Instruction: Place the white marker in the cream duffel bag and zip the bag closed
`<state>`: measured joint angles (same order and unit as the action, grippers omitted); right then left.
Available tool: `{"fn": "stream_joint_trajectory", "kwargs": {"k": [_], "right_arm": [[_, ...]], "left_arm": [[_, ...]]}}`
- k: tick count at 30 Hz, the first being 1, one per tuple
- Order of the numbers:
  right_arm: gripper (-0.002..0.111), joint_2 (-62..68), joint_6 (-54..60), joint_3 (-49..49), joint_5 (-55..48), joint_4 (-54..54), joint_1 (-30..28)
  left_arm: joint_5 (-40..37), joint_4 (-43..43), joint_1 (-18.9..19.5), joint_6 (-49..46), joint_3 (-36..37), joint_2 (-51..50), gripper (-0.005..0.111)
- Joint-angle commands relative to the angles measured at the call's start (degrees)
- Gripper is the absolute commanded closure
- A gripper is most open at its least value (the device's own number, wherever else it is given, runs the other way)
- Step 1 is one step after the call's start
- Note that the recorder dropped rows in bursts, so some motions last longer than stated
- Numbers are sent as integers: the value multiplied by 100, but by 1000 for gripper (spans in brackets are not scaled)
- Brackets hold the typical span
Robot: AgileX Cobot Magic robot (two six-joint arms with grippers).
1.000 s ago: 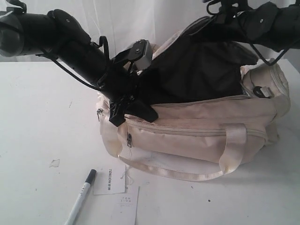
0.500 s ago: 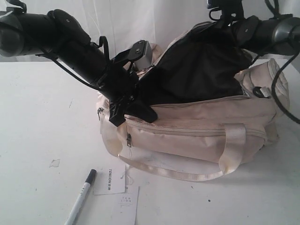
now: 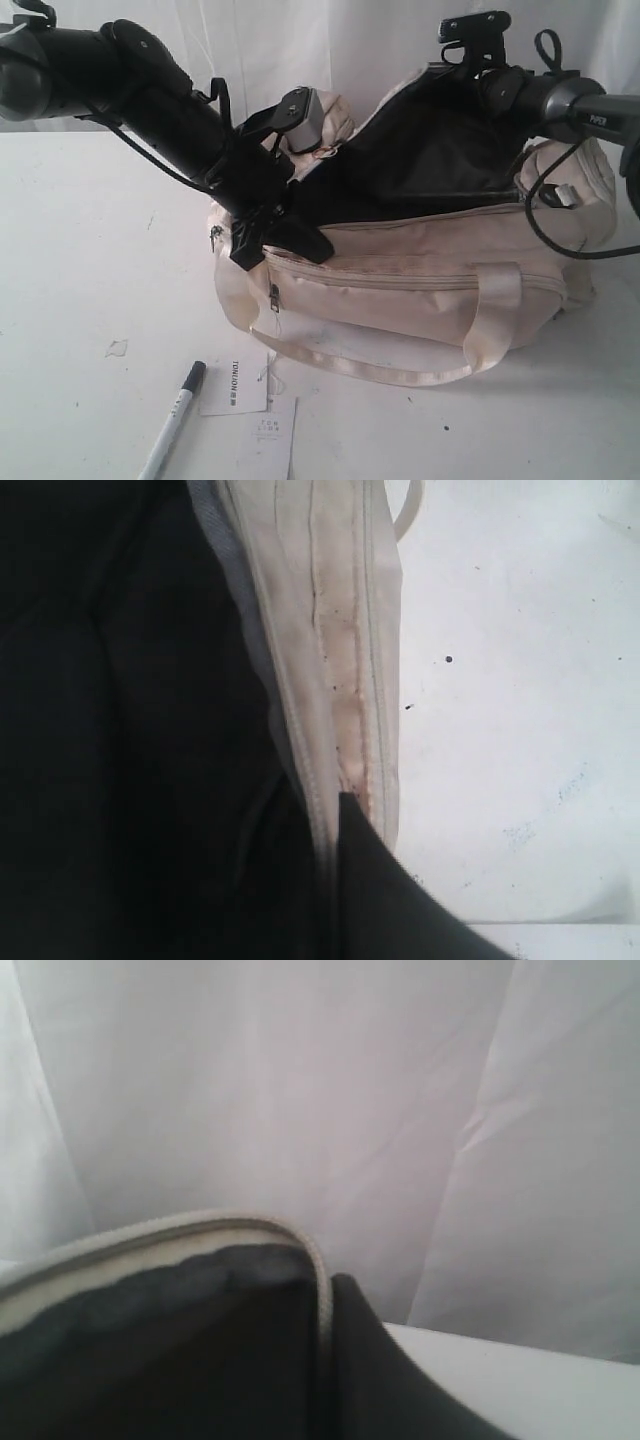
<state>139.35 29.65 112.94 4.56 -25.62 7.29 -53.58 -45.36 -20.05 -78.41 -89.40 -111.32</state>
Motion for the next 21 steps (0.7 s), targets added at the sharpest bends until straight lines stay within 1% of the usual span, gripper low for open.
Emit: {"fn": "stream_joint_trajectory", "kwargs": {"k": [1,6,8,10,12,14,17,19,21], "right_arm": [[108,262,-40,317,208,-25,-129],[108,282,-40,315,11,-25,-129],[107,209,-40,315,-223,-25,-129],[101,124,-40,315,-498,-25,-129],[92,27,-40,315,-757,-25,-129],[81,-69,-40,315,-1002,-25,-129],[70,-177,-40,315,-1368,-25,-129],[66,-289,-40,315,-1855,-25,-129],[65,-402,-40,315,-2414,-25,-129]], "left_arm": [[-659,-14,-5,68,5,88,107],[-694,-14,-5,68,5,88,107],[-694,-14,-5,68,5,88,107],[-696,-24,-5,68,5,88,107],[-696,-58,-5,68,5,88,104],[-696,-72,-5,126,5,88,97],[-696,-72,-5,412,5,88,82],[-688,-72,-5,650,5,99,67],[-603,-72,-5,972,5,112,53]]}}
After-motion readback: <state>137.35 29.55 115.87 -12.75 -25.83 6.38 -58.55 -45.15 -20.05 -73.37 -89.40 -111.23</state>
